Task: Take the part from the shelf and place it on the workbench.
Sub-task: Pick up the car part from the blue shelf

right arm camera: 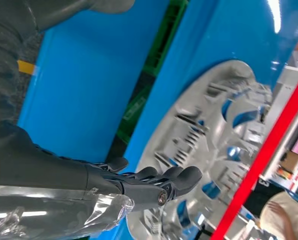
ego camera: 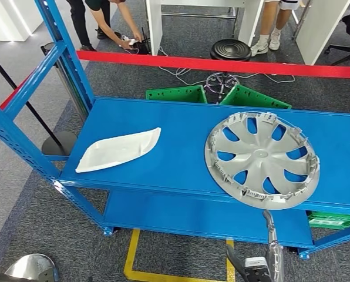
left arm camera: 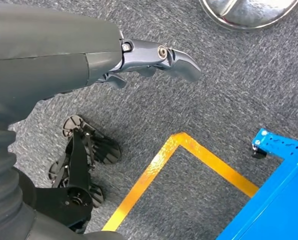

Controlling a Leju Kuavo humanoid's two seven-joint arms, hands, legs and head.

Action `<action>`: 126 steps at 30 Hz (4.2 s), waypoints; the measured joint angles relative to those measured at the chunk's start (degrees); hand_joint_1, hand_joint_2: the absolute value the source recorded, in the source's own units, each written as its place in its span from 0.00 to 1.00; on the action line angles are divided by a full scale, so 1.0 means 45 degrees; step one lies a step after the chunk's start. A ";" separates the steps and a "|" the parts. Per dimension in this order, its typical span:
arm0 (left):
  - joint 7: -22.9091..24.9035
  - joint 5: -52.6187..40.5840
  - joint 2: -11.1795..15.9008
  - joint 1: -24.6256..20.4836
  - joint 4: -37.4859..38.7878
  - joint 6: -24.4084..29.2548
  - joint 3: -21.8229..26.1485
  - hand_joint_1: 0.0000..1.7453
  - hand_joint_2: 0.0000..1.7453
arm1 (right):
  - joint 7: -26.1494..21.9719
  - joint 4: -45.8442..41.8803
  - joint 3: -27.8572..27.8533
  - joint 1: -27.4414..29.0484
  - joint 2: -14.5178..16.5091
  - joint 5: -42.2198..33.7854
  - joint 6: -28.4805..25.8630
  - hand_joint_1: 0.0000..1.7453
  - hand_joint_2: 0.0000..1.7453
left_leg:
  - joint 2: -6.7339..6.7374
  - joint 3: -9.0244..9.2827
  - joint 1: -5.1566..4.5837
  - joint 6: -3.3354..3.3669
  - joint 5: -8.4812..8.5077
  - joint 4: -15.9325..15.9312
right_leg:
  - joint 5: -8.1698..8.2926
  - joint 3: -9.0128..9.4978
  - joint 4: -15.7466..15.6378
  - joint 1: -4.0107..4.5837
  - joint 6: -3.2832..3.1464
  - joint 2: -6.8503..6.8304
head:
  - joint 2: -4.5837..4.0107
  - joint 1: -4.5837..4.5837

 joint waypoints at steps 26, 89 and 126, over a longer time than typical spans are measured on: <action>0.0002 -0.0033 0.0114 0.0000 0.0005 0.0000 -0.0112 0.00 1.00 | 0.0019 0.1170 0.0070 -0.0349 -0.0183 0.0017 -0.0057 0.00 1.00 | 0.0000 -0.0003 0.0001 0.0000 -0.0001 0.0000 | -0.0001 -0.0004 0.0000 0.0001 0.0000 0.0001 | 0.0000 0.0001; 0.0721 -0.1920 0.0206 -0.0075 0.0121 0.0304 -0.0540 0.00 1.00 | 0.4243 0.0270 0.1325 -0.0875 -0.0947 0.6095 -0.3969 0.00 1.00 | 0.0012 -0.0016 -0.0016 0.0008 0.0015 0.0000 | 0.0029 -0.0013 -0.0005 -0.0013 0.0002 0.0020 | 0.0000 0.0004; 0.0721 -0.2714 0.0436 -0.0117 0.0141 0.0138 -0.0531 0.00 1.00 | 0.7441 0.2646 0.4331 -0.3061 -0.4214 0.8252 -0.2982 0.00 1.00 | 0.0012 -0.0012 -0.0023 0.0020 0.0024 0.0001 | 0.0042 -0.0029 -0.0007 -0.0020 0.0013 0.0016 | 0.0000 0.0004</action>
